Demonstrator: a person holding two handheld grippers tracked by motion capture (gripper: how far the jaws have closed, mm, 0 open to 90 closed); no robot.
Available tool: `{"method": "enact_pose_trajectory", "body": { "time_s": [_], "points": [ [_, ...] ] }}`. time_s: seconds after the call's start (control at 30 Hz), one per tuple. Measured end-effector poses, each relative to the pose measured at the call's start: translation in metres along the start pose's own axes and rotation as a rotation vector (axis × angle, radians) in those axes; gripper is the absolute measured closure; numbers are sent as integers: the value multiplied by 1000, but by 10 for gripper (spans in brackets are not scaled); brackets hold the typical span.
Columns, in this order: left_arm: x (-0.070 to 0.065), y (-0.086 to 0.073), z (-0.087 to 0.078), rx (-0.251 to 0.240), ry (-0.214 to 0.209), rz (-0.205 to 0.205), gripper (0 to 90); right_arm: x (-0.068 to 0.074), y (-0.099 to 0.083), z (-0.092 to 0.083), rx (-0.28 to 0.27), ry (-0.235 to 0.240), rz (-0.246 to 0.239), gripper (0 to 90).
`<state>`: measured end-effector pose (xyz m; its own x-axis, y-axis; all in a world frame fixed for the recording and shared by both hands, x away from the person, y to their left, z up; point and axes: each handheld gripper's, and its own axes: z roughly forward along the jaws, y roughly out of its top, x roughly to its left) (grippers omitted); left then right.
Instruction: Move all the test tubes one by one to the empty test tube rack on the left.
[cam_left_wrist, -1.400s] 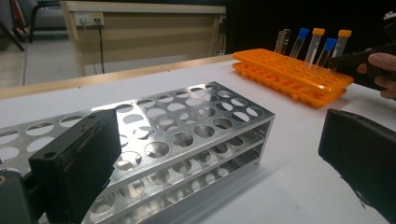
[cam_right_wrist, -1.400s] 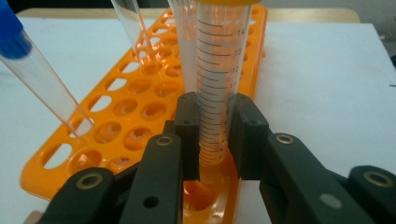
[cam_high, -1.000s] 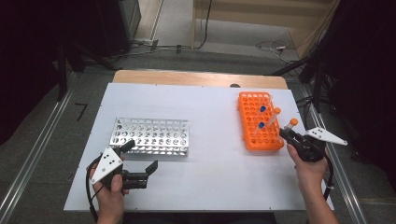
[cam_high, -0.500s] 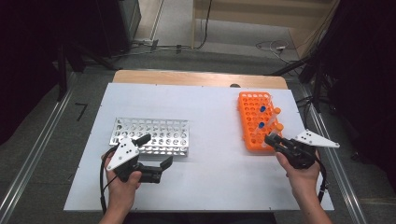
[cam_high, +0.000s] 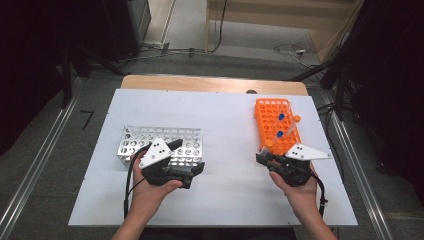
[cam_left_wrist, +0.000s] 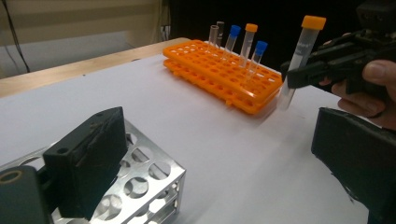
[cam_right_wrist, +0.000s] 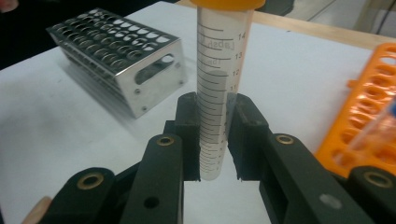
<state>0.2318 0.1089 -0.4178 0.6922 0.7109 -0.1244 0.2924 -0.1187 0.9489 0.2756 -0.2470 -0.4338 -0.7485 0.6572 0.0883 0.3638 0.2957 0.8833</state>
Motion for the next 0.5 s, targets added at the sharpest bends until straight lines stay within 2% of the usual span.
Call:
{"method": "enact_pose_trajectory", "body": {
  "time_s": [0.13, 0.23, 0.27, 0.33, 0.37, 0.4, 0.5],
  "points": [
    [-11, 2, 11, 21, 11, 0, 156, 15, 0, 12, 22, 44, -26, 729],
    [-14, 0, 16, 39, 3, 4, 190, 20, 0, 16, 31, 59, -46, 729],
    [-17, 0, 18, 47, -1, 4, 230, 26, 0, 20, 41, 74, -52, 729],
    [-21, -2, 21, 58, -19, 10, 245, 28, -1, 22, 47, 81, -60, 729],
    [-24, -3, 24, 68, -42, 11, 291, 33, -2, 27, 62, 97, -65, 729],
    [-24, -3, 24, 68, -42, 11, 313, 33, -2, 27, 62, 97, -65, 729],
    [-31, -5, 31, 80, -89, 17, 356, 44, -2, 35, 81, 124, -88, 729]
  ]
}}
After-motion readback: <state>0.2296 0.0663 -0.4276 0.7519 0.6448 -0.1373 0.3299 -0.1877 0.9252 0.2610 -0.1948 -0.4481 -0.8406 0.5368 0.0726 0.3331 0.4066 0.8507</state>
